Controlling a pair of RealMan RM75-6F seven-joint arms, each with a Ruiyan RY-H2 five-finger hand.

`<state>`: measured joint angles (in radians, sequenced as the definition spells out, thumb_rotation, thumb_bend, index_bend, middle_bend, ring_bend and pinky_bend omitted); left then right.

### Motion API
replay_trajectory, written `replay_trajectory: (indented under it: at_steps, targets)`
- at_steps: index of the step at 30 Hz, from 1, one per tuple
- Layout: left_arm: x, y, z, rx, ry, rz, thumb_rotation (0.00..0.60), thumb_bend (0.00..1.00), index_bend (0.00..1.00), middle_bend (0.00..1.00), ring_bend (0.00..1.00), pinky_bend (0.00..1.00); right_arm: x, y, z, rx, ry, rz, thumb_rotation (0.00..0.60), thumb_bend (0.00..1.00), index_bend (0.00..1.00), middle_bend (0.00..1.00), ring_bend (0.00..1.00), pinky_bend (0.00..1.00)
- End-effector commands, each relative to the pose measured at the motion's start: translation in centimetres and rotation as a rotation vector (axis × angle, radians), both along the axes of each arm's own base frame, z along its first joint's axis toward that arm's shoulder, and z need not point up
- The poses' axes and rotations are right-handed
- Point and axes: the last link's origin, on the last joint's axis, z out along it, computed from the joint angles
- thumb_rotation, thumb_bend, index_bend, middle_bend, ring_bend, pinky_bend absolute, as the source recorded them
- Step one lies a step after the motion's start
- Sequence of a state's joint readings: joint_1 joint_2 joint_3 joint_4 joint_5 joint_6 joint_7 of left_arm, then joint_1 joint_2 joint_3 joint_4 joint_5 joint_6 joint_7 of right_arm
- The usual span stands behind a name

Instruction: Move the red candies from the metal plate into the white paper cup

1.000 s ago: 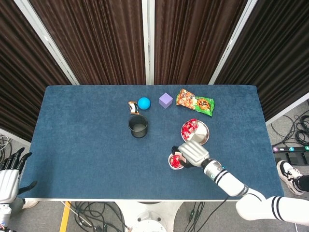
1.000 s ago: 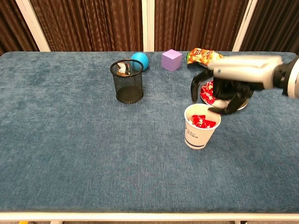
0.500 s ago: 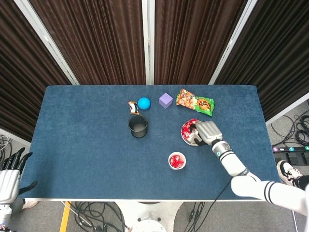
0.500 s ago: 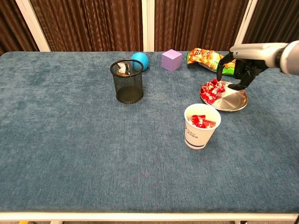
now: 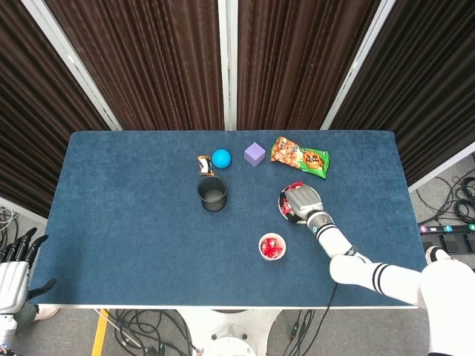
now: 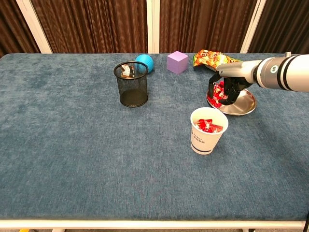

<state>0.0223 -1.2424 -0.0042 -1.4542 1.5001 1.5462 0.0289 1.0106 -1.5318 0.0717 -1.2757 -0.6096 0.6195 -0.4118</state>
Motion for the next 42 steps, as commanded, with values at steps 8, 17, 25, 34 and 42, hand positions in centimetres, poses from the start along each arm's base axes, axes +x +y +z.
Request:
replay_trajectory:
  at_steps: [8, 17, 25, 34, 42]
  targets:
    - [0.0, 0.3, -0.2, -0.002, -0.001, -0.008, 0.6, 0.0, 0.21, 0.16, 0.14, 0.19, -1.6, 0.4, 0.7, 0.0, 0.05, -0.006, 0.6, 0.38, 0.38, 0.96, 0.92, 1.0]
    - [0.1, 0.3, -0.2, -0.002, -0.001, -0.008, 0.6, 0.0, 0.21, 0.16, 0.14, 0.19, -2.1, 0.4, 2.3, -0.043, 0.027, -0.025, 0.6, 0.38, 0.38, 0.96, 0.92, 1.0]
    - [0.1, 0.3, -0.2, -0.002, -0.002, -0.01, 0.6, 0.0, 0.21, 0.16, 0.14, 0.19, -1.6, -0.5, 1.4, -0.078, 0.038, -0.015, 0.6, 0.25, 0.39, 0.96, 0.92, 1.0]
    - [-0.3, -0.1, -0.1, -0.002, -0.007, 0.006, 0.6, 0.0, 0.21, 0.16, 0.14, 0.19, -1.6, -1.4, -0.5, -0.08, 0.054, -0.046, 0.6, 0.24, 0.41, 0.96, 0.92, 1.0]
    - [-0.4, -0.1, -0.2, -0.004, -0.015, 0.006, 0.6, 0.0, 0.21, 0.16, 0.14, 0.19, -1.5, -1.3, -1.3, -0.081, 0.062, -0.042, 0.6, 0.25, 0.44, 0.96, 0.92, 1.0]
